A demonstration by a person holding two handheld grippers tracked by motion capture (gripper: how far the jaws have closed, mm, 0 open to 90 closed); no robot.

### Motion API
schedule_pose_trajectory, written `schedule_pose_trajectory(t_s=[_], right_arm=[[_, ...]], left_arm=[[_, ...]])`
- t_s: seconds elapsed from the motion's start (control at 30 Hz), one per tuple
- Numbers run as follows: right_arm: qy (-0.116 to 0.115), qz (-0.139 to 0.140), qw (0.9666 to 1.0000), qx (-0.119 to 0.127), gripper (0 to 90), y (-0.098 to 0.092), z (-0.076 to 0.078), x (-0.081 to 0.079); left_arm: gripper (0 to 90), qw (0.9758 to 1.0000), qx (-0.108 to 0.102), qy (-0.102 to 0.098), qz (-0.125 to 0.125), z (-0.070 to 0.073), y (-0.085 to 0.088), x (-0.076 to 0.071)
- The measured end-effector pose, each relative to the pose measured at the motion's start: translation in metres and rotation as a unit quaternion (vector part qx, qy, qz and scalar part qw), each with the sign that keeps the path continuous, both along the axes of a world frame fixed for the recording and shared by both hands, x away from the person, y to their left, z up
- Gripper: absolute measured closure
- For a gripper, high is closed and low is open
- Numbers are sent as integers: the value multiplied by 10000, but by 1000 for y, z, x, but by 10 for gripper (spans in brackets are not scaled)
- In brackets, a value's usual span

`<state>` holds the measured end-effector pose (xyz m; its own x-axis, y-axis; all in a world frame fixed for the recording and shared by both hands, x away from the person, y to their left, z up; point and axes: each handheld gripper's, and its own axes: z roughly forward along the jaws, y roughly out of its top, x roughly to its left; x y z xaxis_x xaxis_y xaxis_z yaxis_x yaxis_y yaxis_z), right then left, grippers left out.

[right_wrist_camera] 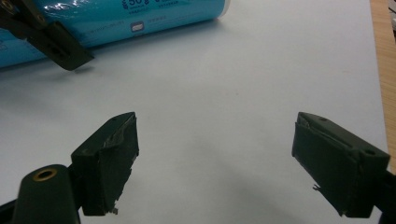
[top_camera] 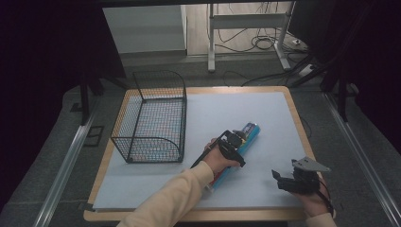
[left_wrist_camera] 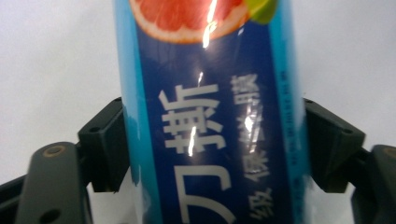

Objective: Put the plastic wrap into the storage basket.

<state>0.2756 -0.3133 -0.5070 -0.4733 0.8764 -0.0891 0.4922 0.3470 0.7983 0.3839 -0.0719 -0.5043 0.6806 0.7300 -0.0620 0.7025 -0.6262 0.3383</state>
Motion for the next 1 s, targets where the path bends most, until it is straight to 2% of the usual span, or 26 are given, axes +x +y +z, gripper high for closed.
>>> schedule_pose_trajectory(t_s=[0.03,0.07,0.1,0.13,0.2,0.27,0.37,0.47,0.57,0.63,0.8,1.0], right_arm=[[-1,1,10000,-1,148,0,0,0],[-1,-1,10000,-3,148,0,0,0],[-1,-1,10000,-3,148,0,0,0],[4,-6,10000,-3,148,0,0,0],[5,-4,10000,-6,148,0,0,0],[-2,-4,10000,-4,148,0,0,0],[-8,-13,10000,5,148,0,0,0],[-12,-21,10000,22,149,-1,1,0],[-36,-35,10000,26,151,-2,1,0],[-36,-43,10000,33,152,-2,1,0],[-41,-62,10000,23,152,-3,1,1],[-47,-75,10000,34,153,-3,1,0]], left_arm=[[239,10000,-31,-1,46,0,-1,0],[248,10000,55,28,-17,1,0,1],[261,10000,55,28,-17,1,0,1],[274,10000,14,50,68,1,-2,1],[294,9999,99,75,20,3,-2,2],[297,9998,131,118,29,3,-3,2],[302,9997,46,217,110,4,-2,4],[306,9995,136,265,53,6,0,6],[308,9996,69,272,49,9,2,6],[309,9993,-70,364,9,19,8,9],[310,9996,-82,239,-143,39,16,9],[311,9995,-241,77,-167,54,26,7]])
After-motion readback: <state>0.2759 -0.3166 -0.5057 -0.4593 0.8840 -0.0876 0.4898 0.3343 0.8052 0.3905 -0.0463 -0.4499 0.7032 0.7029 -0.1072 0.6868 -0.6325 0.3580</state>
